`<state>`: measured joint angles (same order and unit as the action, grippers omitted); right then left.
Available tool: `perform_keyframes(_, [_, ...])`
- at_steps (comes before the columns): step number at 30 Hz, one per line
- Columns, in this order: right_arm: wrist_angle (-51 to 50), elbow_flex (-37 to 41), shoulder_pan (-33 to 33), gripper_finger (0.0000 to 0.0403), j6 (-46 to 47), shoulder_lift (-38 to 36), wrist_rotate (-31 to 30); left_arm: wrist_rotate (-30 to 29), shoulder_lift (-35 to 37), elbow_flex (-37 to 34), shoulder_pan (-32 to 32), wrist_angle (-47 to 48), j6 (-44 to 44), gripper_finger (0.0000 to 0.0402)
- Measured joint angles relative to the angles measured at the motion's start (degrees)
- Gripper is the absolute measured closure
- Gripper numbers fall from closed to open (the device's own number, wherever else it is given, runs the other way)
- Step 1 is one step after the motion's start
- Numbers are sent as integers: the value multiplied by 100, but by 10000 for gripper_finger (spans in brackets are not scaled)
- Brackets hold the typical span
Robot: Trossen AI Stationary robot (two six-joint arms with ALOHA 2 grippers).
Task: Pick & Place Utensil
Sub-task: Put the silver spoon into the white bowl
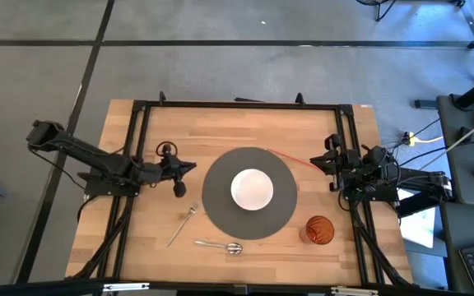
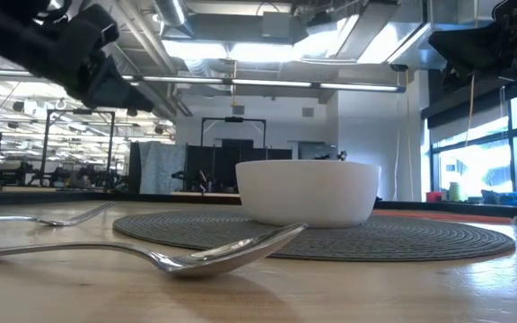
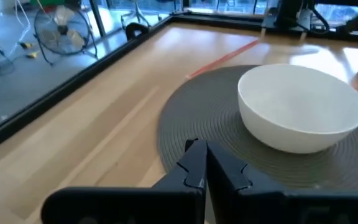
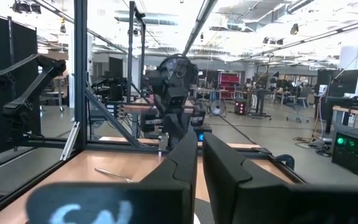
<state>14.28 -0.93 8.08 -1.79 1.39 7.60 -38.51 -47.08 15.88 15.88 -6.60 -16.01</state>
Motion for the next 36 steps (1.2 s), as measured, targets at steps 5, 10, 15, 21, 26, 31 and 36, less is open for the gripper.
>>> perform_keyframes(5, [0, 0, 1, 375, -16, 0, 2, -4, 117, -195, 15, -208, 166, 399])
perform_keyframes(10, [-1, 0, 0, 375, 6, 0, 0, 5, 400, -238, 43, -272, 440, 400])
perform_keyframes(15, [-147, 0, 1, 375, 193, 0, 4, -67, 1178, -238, 423, -270, 822, 400])
perform_keyframes(21, [-175, 0, 0, 395, 127, 0, 54, -646, 2059, -238, 1127, -298, 1267, 399])
perform_keyframes(26, [-181, 0, 2, 397, 29, 0, 225, -1331, 2245, -238, 1645, -249, 1301, 399])
perform_keyframes(31, [-176, 0, 0, 397, 1, 0, 548, -1423, 2113, -240, 2046, -259, 1576, 400])
perform_keyframes(36, [-174, 0, 0, 398, -9, 0, 548, -1844, 1999, -239, 2272, -263, 1382, 400])
